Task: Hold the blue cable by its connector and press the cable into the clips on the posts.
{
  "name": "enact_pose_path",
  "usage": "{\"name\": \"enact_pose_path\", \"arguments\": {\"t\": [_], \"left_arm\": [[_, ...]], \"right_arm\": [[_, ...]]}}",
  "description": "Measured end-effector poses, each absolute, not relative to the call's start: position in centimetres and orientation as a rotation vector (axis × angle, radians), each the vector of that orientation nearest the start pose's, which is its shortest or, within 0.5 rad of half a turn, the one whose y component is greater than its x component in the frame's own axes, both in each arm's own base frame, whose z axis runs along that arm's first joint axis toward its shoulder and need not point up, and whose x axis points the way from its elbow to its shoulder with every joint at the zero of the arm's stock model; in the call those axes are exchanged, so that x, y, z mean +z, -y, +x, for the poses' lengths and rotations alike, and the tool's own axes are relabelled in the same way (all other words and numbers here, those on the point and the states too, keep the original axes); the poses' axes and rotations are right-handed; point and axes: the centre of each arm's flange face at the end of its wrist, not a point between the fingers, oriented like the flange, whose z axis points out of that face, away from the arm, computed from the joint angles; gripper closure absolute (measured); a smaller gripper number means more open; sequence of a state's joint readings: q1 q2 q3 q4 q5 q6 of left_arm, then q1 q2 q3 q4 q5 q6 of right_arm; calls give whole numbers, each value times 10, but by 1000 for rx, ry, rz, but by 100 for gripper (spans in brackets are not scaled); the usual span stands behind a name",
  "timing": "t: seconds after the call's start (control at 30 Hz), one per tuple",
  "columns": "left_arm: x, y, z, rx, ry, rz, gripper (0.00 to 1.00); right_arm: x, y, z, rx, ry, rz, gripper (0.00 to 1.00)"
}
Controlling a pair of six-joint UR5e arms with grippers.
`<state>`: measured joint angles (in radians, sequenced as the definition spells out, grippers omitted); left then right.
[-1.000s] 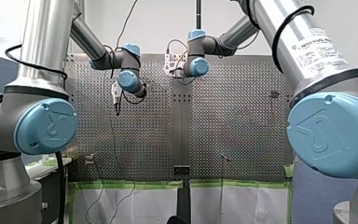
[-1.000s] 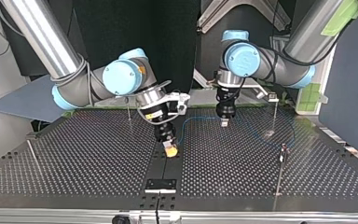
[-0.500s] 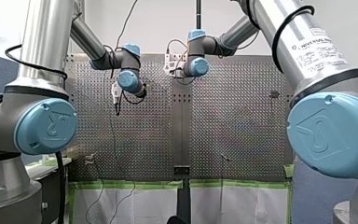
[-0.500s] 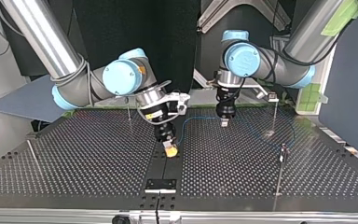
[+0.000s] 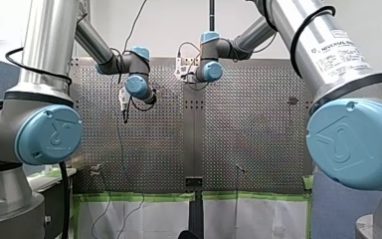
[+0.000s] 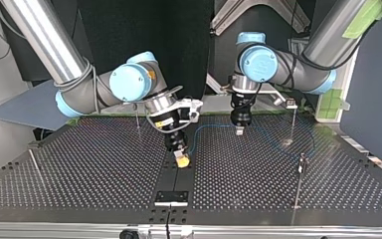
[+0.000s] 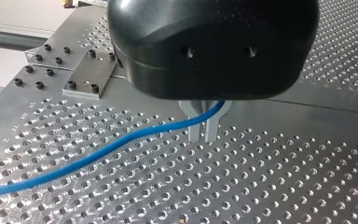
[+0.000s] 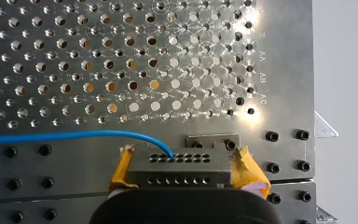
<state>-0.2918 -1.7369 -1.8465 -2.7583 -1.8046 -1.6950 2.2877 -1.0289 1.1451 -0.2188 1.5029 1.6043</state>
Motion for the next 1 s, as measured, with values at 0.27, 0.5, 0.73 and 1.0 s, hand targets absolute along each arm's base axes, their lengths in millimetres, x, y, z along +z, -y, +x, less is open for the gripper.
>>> {"name": "enact_pose_path", "arguments": {"t": [0.27, 0.5, 0.73, 1.0], "left_arm": [[309, 254, 462, -129, -1629, -43, 100], [309, 254, 462, -129, -1629, -43, 100], [309, 254, 462, -129, -1629, -43, 100], [309, 254, 462, -129, -1629, -43, 100]], "right_arm": [[391, 450, 576, 1850, 715, 1654, 57], [386, 456, 570, 1835, 730, 1653, 57], [383, 458, 567, 1828, 737, 1652, 57], [376, 459, 564, 1818, 747, 1651, 57]]}}
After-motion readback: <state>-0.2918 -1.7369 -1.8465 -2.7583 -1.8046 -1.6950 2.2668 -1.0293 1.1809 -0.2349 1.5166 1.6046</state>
